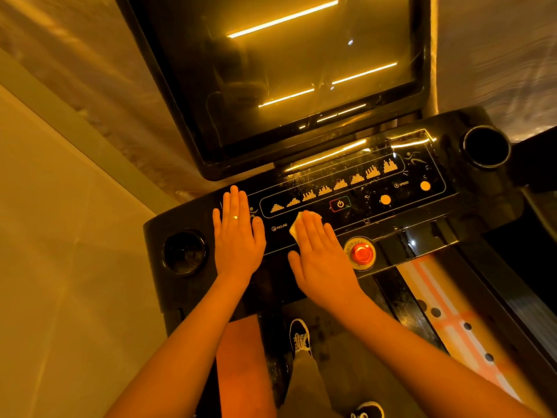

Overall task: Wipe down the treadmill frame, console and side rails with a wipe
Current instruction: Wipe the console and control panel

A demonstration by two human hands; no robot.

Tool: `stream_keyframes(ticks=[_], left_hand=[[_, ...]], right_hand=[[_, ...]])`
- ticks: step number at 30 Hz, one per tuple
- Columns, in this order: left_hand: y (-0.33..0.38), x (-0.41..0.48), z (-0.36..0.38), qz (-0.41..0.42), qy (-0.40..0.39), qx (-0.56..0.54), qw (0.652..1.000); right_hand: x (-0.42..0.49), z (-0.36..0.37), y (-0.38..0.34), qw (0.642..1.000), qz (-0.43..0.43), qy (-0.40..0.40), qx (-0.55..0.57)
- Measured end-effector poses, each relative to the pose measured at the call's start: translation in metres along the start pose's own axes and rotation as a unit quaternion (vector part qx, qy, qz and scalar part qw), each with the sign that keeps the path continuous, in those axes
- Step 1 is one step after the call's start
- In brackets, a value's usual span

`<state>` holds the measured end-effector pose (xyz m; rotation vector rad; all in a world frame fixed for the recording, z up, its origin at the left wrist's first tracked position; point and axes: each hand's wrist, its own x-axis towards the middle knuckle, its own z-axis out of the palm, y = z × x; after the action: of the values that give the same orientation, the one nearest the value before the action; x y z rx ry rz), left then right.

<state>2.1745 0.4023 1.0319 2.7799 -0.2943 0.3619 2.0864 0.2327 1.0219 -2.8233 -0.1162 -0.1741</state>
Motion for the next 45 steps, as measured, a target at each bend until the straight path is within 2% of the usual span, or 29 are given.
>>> stream_keyframes(ticks=[3, 10, 21, 28, 35, 42, 45], left_hand=[[0.000, -0.001, 0.001, -0.002, 0.000, 0.004, 1.000], [-0.001, 0.000, 0.001, -0.002, 0.004, 0.001, 1.000], [-0.001, -0.001, -0.001, 0.002, -0.006, 0.007, 1.000], [-0.002, -0.001, 0.001, 0.002, -0.002, 0.007, 1.000], [-0.001, -0.001, 0.000, 0.000, -0.003, 0.006, 1.000], [-0.001, -0.001, -0.001, 0.000, 0.002, -0.006, 1.000], [0.000, -0.001, -0.002, 0.004, 0.000, 0.002, 1.000]], right_hand=[[0.019, -0.003, -0.002, 1.000, 0.008, 0.002, 0.005], [-0.043, 0.006, 0.009, 1.000, -0.010, -0.017, 0.002], [0.111, -0.027, -0.007, 0.999, 0.026, 0.030, 0.002], [0.033, -0.010, -0.002, 0.999, 0.001, 0.011, 0.030], [0.080, -0.018, -0.007, 0.999, 0.034, 0.036, 0.015], [-0.021, -0.003, 0.009, 0.999, 0.016, 0.011, 0.030], [-0.016, -0.003, 0.006, 0.999, 0.030, 0.003, 0.024]])
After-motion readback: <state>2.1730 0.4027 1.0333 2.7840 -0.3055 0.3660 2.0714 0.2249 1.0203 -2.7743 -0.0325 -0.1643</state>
